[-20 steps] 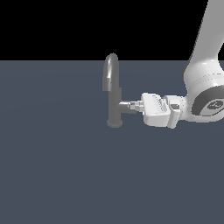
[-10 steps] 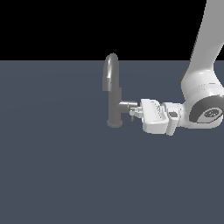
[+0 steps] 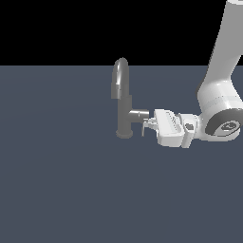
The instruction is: Turn on the faucet by rotating a designated handle.
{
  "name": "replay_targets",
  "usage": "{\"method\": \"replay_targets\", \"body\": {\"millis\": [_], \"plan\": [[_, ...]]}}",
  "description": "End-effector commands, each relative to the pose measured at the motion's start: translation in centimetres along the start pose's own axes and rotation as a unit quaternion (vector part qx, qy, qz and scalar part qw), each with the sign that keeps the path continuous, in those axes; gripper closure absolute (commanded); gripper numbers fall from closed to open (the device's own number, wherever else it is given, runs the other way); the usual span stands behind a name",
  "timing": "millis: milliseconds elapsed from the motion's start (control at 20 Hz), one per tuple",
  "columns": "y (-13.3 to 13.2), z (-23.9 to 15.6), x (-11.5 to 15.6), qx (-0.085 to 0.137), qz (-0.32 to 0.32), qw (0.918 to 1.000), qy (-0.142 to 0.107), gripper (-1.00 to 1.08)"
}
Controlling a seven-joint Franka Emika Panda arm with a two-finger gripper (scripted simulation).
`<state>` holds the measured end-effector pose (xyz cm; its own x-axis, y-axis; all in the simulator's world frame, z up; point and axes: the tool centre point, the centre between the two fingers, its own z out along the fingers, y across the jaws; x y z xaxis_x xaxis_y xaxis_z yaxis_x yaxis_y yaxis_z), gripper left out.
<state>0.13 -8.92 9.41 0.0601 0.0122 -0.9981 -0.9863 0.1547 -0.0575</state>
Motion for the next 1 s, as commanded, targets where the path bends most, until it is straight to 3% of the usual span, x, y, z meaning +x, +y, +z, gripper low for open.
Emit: {"method": "replay_targets", "body": {"millis": [0, 150, 200, 950], "plan": [[0.2, 0.7, 4.2, 0.009, 0.023, 0.9996, 0.010, 1.08], [0.0, 0.6, 4.9, 0.009, 0.025, 0.9996, 0.011, 1.08], [-0.2, 0.0, 0.1, -0.008, -0.004, 1.0000, -0.001, 1.08], [-3.2, 0.3, 3.7, 0.002, 0.013, 0.9999, 0.006, 1.08]]}}
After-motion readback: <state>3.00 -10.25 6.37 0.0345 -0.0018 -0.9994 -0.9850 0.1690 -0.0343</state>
